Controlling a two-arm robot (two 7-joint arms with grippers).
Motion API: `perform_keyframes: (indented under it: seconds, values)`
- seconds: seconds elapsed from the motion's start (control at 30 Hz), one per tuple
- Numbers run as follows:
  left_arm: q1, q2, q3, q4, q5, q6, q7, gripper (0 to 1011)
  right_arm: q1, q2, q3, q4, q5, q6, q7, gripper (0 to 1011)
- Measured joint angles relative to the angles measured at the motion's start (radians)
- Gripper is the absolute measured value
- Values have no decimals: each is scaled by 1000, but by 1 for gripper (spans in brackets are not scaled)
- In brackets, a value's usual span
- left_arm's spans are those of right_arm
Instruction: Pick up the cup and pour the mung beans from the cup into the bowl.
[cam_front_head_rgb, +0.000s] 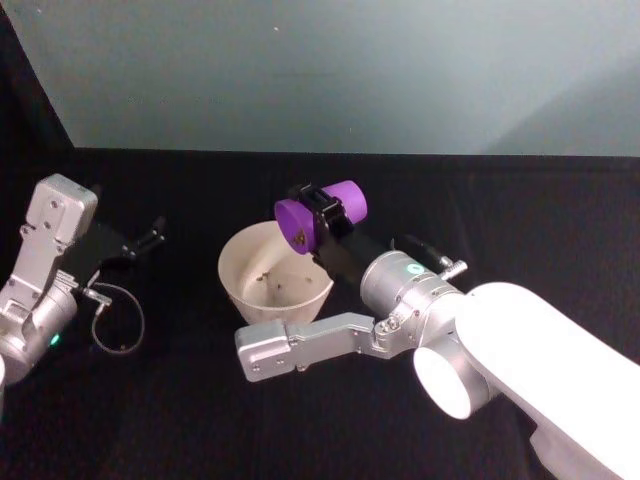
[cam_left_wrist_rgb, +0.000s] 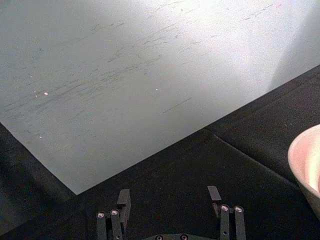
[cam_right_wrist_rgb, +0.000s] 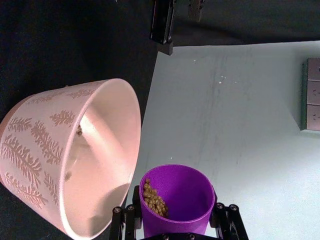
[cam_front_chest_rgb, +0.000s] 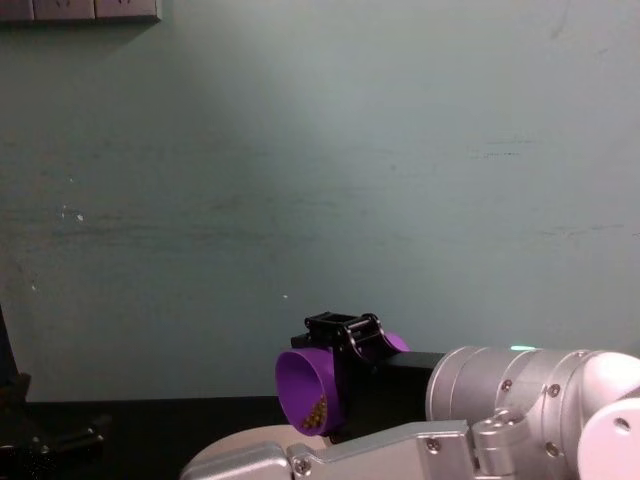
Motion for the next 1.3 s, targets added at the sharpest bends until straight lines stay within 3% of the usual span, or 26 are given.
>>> perform_keyframes:
  seconds: [1.3]
  values:
    - [0,0,0,0,0,0,0,1000,13,5,-34,18,-63,0,0,731]
